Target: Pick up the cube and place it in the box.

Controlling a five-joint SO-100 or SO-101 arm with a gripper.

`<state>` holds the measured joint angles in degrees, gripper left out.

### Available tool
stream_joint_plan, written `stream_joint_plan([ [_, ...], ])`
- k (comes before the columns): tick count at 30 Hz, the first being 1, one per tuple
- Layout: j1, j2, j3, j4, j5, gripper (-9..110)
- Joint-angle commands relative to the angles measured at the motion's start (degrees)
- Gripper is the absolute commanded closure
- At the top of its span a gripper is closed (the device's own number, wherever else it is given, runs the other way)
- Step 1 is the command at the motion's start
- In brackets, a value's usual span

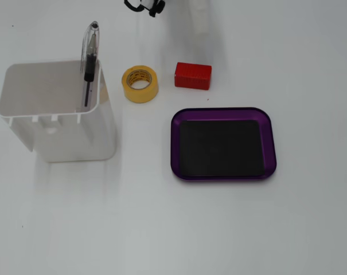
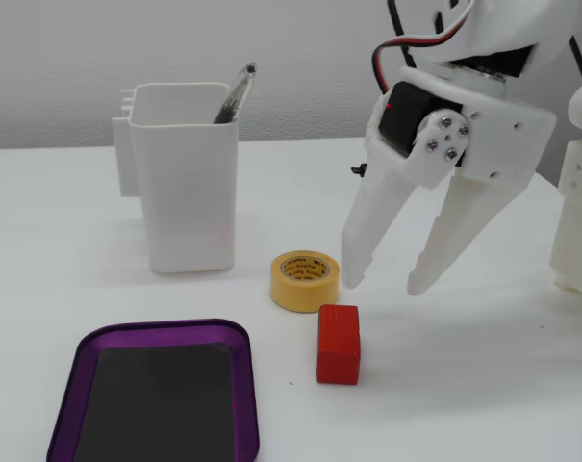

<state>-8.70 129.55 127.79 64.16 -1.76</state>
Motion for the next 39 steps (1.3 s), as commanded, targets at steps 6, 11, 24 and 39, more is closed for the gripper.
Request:
stream_joint_plan([
  [6, -4.31, -18.37, -15.64, 0.53, 5.19, 81],
  [11, -0.88, -25.05, -15.29, -0.09, 5.27, 81],
  [24, 6.42, -26.98, -13.1, -2.02, 4.57, 81],
  [39, 5.54, -26.02, -3.25, -10.81, 4.75, 103],
])
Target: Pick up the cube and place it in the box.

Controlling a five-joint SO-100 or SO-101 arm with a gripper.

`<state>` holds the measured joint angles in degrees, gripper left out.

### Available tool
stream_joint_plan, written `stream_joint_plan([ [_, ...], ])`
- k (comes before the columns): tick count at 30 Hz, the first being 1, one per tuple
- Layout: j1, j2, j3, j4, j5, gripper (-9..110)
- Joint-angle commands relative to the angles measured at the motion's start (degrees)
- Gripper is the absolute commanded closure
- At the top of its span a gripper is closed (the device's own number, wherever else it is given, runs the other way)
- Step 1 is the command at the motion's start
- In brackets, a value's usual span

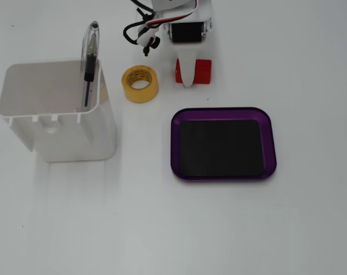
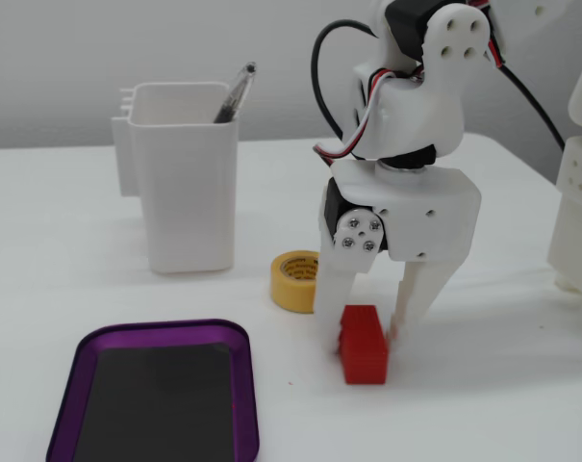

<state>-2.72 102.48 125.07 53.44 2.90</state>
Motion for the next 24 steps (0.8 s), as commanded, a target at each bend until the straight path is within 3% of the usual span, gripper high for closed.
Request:
stream_joint_plan([
  [1, -0.7, 1.41, -1.41, 0.09, 0.09, 101],
  [8, -7.91, 5.98, -16.17, 8.61, 0.0, 102],
  [13, -9.58, 5.36, -27.07, 8.17, -0.09, 102],
  [24, -9.32, -18.9, -44.38, 6.94, -0.18, 102],
])
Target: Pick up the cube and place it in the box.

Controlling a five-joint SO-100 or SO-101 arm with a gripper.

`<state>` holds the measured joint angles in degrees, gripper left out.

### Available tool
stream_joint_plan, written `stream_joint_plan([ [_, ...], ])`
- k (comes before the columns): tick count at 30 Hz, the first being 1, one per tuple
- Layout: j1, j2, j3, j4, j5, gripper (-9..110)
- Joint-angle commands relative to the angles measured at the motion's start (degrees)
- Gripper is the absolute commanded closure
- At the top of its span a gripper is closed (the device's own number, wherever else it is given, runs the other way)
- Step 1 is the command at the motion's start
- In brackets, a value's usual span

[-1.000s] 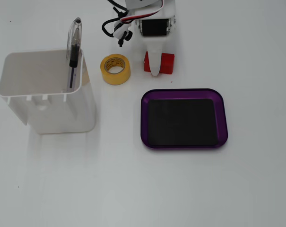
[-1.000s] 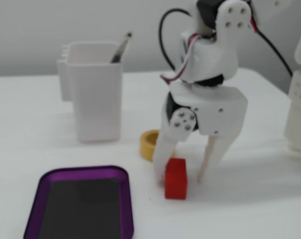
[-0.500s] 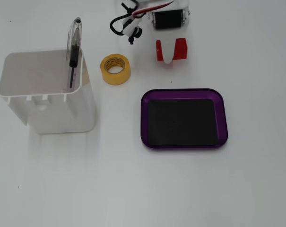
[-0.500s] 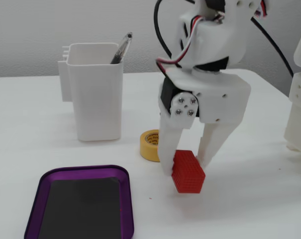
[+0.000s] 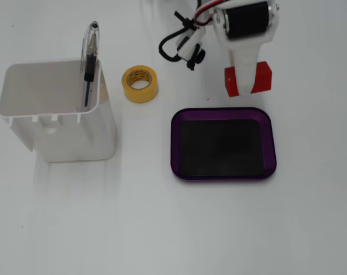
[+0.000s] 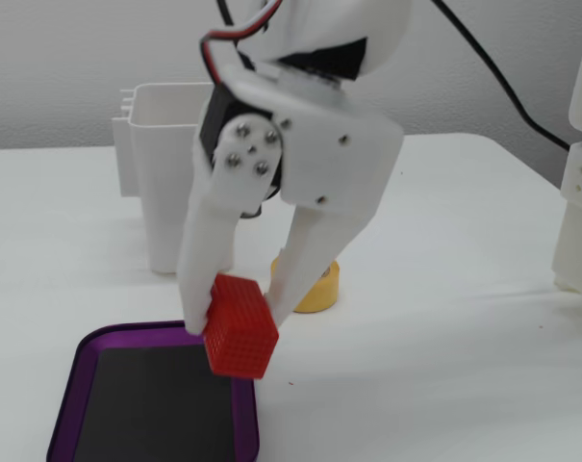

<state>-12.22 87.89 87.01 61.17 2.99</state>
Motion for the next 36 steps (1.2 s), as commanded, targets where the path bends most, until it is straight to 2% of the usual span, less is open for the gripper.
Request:
stream_joint_plan([
  [1, 0.18, -6.5, -7.91, -0.79, -0.26, 102],
  [9, 6.5, -19.42, -18.81, -0.09, -0.26, 102],
  [21, 8.0, -21.8, -19.25, 0.0, -0.26, 101],
  [25, 7.91, -21.71, -19.42, 0.35, -0.26, 92],
  [31, 7.56, -20.83, -22.85, 7.38, -7.21, 74],
  [36, 7.91, -16.08, -29.36, 15.29, -7.38, 69],
])
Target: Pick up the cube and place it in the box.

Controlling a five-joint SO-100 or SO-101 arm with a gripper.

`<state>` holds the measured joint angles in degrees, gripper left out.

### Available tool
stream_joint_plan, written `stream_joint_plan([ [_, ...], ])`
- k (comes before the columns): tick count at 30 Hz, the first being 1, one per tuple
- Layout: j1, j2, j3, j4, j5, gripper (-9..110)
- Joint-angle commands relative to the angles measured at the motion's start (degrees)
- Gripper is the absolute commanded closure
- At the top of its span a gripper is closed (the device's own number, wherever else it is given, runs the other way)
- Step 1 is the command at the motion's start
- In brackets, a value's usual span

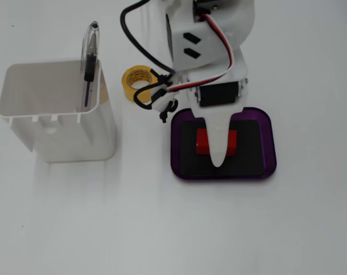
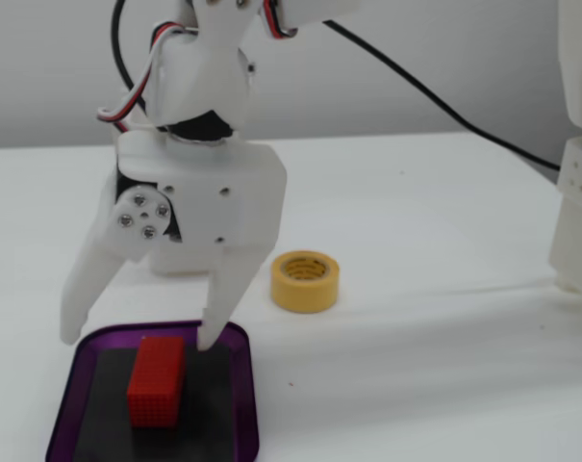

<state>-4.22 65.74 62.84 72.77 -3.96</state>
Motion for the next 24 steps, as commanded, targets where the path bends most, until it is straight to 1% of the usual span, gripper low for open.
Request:
stream_joint_plan([
  [1, -0.09, 7.56, -6.77, 5.54, -0.44, 69],
  [7, -0.79, 19.6, -13.97, 17.49, -0.35, 69],
  [11, -0.88, 29.44, -13.27, 22.68, -0.26, 69],
  [16, -0.88, 42.28, -3.52, 23.47, -0.44, 69],
  [24, -0.09, 59.15, 21.01, 21.88, -0.35, 69],
])
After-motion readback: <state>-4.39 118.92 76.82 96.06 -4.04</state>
